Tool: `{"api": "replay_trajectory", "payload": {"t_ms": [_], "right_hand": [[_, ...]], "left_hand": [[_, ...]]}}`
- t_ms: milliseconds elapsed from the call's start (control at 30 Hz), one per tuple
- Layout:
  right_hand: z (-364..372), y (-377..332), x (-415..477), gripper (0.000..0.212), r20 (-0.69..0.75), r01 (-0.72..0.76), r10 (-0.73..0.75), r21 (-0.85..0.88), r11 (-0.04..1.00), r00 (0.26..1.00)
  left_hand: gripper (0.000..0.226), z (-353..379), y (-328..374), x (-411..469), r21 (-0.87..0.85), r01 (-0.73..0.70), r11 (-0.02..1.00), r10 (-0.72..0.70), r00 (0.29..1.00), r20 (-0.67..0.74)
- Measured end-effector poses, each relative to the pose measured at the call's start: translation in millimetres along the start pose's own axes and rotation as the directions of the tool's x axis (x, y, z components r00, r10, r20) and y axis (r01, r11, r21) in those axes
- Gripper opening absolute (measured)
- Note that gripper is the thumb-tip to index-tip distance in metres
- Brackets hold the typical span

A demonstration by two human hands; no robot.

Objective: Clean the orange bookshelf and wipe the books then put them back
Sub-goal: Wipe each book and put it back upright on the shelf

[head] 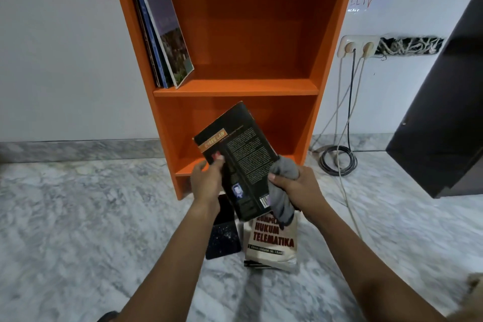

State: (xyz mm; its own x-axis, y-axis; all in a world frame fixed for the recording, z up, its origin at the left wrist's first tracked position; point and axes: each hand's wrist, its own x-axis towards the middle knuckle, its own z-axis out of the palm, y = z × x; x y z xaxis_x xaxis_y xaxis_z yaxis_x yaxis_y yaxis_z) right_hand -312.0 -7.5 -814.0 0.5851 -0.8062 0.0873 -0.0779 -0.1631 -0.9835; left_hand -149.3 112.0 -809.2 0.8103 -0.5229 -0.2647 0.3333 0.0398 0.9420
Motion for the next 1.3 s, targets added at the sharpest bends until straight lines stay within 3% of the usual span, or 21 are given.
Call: {"api": "replay_trajectory", "payload": {"t_ms": [67,167,233,300,367,433,500,633,700,767,833,933,1033,1100,1167,1233,1300], "right_hand": [[6.9,-4.9,-1.6,0.01,-0.067,0.168,-0.189,-0.238,0.957,0.98],[23.1,-9.7,-9.3,0.005,0.034,0.444,-0.508,-0.54,0.715,0.861],[36.8,-14.3,-17.8,0.026,0.17,0.513,-0.543,-0.634,0.578,0.822],[46.6,-14.3,-24.8,0.043,0.261,0.56,-0.543,-0.654,0.509,0.798],[50.5,-16.0,-28.5,0.054,0.328,0.588,-0.501,-0.588,0.555,0.801],[51.2,-16.5,-25.5,0.06,0.352,0.584,-0.466,-0.465,0.665,0.812],[50.7,-14.7,-16.2,0.06,0.293,0.553,-0.469,-0.427,0.715,0.833],[41.6,-21.4,3.9,0.062,0.123,0.471,-0.481,-0.508,0.721,0.868],[35.3,-32.8,8.9,0.061,0.01,0.403,-0.436,-0.401,0.822,0.9],[30.3,-40.0,13.3,0.05,-0.06,0.324,-0.341,-0.189,0.927,0.938],[25.0,-42.4,16.6,0.036,-0.051,0.254,-0.257,-0.054,0.966,0.965],[8.6,-41.4,17.9,0.032,0.132,0.032,-0.057,0.182,0.983,0.99],[0.0,-37.5,15.4,0.032,0.311,-0.085,0.014,0.217,0.972,0.95],[3.2,-35.2,16.6,0.026,0.234,-0.046,-0.013,0.244,0.969,0.972],[5.1,-36.7,19.2,0.024,0.11,0.016,-0.043,0.232,0.973,0.993],[5.5,-43.9,24.2,0.021,0.036,0.095,-0.104,0.197,0.976,0.994],[6.0,-52.3,28.9,0.019,-0.019,0.155,-0.154,0.18,0.971,0.988]], "left_hand": [[0.052,15.8,-1.0,-13.6,-0.003,-0.042,0.999,0.042,0.994,0.1],[0.052,35.3,6.3,-24.2,-0.11,-0.014,0.994,0.046,0.955,0.293],[0.06,33.2,13.0,-20.8,-0.223,0.051,0.973,0.011,0.963,0.271],[0.047,25.2,19.2,-17.4,-0.31,0.077,0.947,-0.004,0.973,0.231],[0.037,19.9,24.5,-20.4,-0.339,0.087,0.937,-0.002,0.97,0.244],[0.043,17.2,31.0,-27.2,-0.334,0.111,0.936,0.007,0.943,0.333],[0.049,15.4,32.2,-32.4,-0.32,0.154,0.935,-0.003,0.904,0.428],[0.05,14.5,34.0,-46.2,-0.248,0.278,0.928,-0.096,0.821,0.562],[0.051,12.7,34.0,-49.1,-0.21,0.275,0.938,-0.102,0.8,0.591],[0.049,9.6,39.3,-49.1,-0.201,0.235,0.951,-0.084,0.822,0.563],[0.046,5.4,50.1,-48.0,-0.253,0.198,0.947,-0.044,0.859,0.509],[0.037,-4.3,64.0,-38.9,-0.271,0.066,0.96,0.056,0.907,0.418],[0.038,-14.7,73.2,-28.7,-0.13,-0.019,0.991,0.065,0.931,0.36],[0.042,-21.5,75.3,-22.8,0.123,-0.077,0.989,0.028,0.933,0.358],[0.039,-27.4,71.5,-17.2,0.389,-0.131,0.912,-0.025,0.928,0.371],[0.025,-34.9,62.2,-12.2,0.48,-0.154,0.864,-0.059,0.914,0.401],[0.024,-40.1,53.1,-11.3,0.434,-0.17,0.885,-0.039,0.901,0.432]]}}
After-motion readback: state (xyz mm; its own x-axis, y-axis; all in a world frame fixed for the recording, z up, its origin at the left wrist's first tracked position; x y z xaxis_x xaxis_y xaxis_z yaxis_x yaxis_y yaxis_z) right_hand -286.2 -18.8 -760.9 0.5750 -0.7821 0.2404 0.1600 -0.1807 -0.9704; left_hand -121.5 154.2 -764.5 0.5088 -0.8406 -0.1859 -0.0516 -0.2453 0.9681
